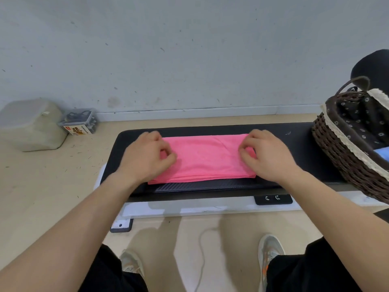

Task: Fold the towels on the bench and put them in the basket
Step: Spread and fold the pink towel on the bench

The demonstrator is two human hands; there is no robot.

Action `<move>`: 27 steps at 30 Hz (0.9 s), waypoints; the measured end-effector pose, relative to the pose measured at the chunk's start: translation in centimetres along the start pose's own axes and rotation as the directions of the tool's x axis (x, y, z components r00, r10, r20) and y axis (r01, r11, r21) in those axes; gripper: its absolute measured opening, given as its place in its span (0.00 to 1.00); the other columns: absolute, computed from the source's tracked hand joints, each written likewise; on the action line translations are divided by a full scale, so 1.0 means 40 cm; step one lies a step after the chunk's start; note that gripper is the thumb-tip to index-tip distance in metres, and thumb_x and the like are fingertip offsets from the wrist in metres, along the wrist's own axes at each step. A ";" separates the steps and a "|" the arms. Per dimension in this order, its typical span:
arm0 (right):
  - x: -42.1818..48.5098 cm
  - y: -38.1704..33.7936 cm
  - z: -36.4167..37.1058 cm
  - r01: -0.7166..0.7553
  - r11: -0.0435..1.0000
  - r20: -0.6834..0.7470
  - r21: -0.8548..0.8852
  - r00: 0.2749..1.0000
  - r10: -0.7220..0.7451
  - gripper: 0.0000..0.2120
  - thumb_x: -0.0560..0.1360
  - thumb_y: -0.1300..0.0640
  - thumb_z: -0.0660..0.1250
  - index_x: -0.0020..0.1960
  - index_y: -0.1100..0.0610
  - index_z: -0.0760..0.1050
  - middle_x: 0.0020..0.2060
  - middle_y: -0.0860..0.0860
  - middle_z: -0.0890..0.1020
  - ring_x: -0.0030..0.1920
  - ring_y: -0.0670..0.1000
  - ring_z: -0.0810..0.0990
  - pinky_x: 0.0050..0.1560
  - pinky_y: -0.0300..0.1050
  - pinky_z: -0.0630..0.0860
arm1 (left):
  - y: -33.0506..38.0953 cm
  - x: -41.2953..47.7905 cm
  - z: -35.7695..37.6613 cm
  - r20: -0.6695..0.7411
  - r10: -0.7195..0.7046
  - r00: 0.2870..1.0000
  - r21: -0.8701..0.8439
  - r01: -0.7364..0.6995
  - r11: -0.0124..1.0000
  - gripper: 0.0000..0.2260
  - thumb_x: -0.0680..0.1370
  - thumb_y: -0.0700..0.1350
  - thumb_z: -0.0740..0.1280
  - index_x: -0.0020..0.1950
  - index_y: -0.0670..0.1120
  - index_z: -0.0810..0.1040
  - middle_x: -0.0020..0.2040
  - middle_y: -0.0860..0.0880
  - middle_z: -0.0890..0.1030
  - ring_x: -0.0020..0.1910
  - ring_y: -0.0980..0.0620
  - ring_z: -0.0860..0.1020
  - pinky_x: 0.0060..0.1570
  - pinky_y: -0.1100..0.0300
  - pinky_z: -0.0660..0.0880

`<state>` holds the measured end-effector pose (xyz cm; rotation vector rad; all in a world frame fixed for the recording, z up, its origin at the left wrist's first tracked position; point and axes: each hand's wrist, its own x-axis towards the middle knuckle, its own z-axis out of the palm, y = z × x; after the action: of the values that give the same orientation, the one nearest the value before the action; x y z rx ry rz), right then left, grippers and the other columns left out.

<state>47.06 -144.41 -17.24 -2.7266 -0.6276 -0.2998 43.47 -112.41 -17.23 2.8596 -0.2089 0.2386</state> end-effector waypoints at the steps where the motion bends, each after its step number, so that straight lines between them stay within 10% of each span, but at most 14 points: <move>1: 0.020 -0.021 0.015 -0.014 1.000 0.006 0.007 1.000 0.014 0.13 0.76 0.49 0.61 0.51 0.52 0.83 0.51 0.48 0.80 0.50 0.54 0.77 0.50 0.52 0.76 | 0.024 0.019 0.019 -0.030 -0.003 1.000 -0.028 0.002 1.000 0.13 0.76 0.61 0.61 0.48 0.57 0.82 0.51 0.56 0.76 0.54 0.52 0.72 0.51 0.52 0.74; 6: 0.105 -0.107 0.128 -0.072 0.997 0.218 -0.023 0.973 0.075 0.27 0.81 0.49 0.55 0.77 0.58 0.63 0.76 0.56 0.66 0.74 0.58 0.65 0.74 0.53 0.62 | 0.104 0.098 0.115 0.041 0.021 0.999 -0.031 -0.020 0.999 0.20 0.83 0.53 0.58 0.73 0.49 0.72 0.75 0.48 0.69 0.76 0.46 0.63 0.74 0.49 0.61; 12: 0.100 -0.068 0.176 -0.053 0.990 0.367 -0.130 0.925 0.098 0.35 0.81 0.35 0.42 0.82 0.51 0.40 0.81 0.50 0.42 0.80 0.50 0.40 0.79 0.54 0.40 | 0.054 0.096 0.154 0.235 0.031 0.971 0.048 -0.044 0.998 0.33 0.81 0.67 0.49 0.82 0.54 0.49 0.82 0.52 0.49 0.81 0.51 0.45 0.78 0.49 0.43; 18: 0.080 0.006 0.146 -0.118 0.972 0.370 -0.202 0.910 0.188 0.37 0.77 0.29 0.39 0.81 0.45 0.38 0.81 0.50 0.41 0.80 0.49 0.38 0.78 0.58 0.38 | 0.016 0.069 0.142 0.277 0.013 0.961 0.142 -0.055 0.988 0.47 0.69 0.80 0.45 0.81 0.56 0.40 0.82 0.52 0.40 0.80 0.50 0.38 0.78 0.44 0.39; 27: 0.099 -0.134 0.133 -0.066 0.973 0.245 -0.222 0.962 0.121 0.32 0.82 0.40 0.45 0.81 0.54 0.47 0.81 0.54 0.48 0.80 0.54 0.46 0.78 0.59 0.42 | 0.087 0.059 0.142 0.208 0.066 0.976 0.121 -0.093 0.988 0.35 0.79 0.69 0.45 0.82 0.55 0.45 0.82 0.52 0.43 0.81 0.51 0.40 0.77 0.45 0.39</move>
<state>48.79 -136.40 -19.64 -3.0203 -0.5570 0.0135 46.00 -117.57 -21.34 3.0075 -0.3612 -0.0280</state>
